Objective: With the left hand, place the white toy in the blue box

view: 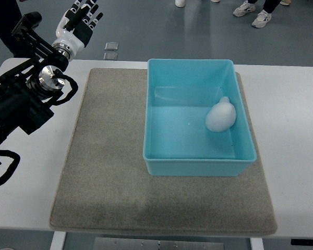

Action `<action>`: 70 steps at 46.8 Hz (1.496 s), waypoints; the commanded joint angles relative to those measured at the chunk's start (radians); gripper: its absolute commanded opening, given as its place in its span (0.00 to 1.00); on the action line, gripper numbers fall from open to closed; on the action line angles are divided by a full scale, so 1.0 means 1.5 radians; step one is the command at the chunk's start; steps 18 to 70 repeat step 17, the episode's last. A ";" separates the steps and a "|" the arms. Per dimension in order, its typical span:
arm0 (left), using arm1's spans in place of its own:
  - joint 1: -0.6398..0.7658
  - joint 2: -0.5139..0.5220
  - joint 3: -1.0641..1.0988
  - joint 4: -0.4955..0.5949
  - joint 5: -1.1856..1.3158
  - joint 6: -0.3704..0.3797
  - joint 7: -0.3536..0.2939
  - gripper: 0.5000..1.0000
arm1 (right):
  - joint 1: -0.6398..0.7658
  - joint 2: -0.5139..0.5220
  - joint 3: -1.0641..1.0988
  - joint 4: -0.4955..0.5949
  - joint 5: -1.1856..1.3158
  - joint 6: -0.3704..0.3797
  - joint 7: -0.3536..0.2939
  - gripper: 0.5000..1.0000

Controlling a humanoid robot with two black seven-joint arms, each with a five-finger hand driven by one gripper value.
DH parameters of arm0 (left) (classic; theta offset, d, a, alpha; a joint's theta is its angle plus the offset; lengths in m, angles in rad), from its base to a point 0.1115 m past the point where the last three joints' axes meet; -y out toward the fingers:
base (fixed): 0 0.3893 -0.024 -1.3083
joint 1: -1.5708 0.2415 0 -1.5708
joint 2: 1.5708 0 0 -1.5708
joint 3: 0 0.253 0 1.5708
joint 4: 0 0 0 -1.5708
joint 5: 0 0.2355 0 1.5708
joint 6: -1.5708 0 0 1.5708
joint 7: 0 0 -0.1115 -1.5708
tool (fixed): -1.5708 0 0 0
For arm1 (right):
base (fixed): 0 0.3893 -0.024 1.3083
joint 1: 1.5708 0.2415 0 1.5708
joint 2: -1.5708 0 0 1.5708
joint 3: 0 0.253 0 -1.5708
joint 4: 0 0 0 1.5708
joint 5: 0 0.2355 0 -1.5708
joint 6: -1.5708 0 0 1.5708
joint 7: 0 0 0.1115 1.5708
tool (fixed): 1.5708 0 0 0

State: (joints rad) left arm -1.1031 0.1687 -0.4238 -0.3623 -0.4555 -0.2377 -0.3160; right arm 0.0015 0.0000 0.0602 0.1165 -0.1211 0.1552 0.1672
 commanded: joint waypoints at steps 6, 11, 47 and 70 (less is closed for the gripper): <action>0.003 0.000 0.000 0.000 0.000 0.000 0.000 0.98 | -0.001 0.000 -0.001 0.031 -0.006 0.009 -0.001 0.87; 0.003 -0.001 0.000 -0.001 0.000 0.001 0.000 0.98 | -0.001 0.000 0.000 0.030 -0.002 0.009 -0.001 0.87; 0.003 0.000 0.000 -0.001 0.000 0.001 0.000 0.98 | -0.001 0.000 0.001 0.036 -0.002 0.011 -0.008 0.87; 0.003 0.000 0.000 -0.001 0.000 0.001 0.000 0.98 | -0.001 0.000 0.001 0.036 -0.002 0.011 -0.008 0.87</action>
